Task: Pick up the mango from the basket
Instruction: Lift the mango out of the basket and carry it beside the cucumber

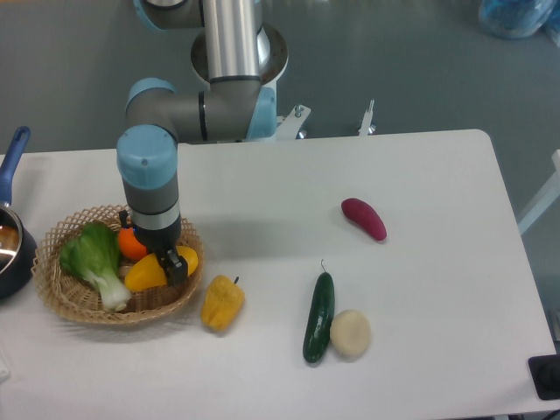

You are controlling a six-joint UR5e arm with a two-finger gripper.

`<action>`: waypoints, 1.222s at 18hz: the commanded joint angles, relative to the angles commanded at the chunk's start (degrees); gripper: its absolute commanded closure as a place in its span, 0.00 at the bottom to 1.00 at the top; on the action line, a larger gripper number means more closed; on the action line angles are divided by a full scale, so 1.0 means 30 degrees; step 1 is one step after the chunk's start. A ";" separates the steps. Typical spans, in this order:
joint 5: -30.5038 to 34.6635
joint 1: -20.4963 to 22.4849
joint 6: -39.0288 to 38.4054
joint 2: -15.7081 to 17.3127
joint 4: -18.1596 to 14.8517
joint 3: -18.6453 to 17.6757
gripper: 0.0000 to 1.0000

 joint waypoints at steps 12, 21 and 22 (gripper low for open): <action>0.0379 0.3776 0.0088 0.0762 -0.0117 0.1995 0.33; 0.1083 0.8554 0.1901 0.1056 -0.0381 0.0062 0.33; 0.1083 0.8730 0.1962 0.1027 -0.0381 0.0032 0.33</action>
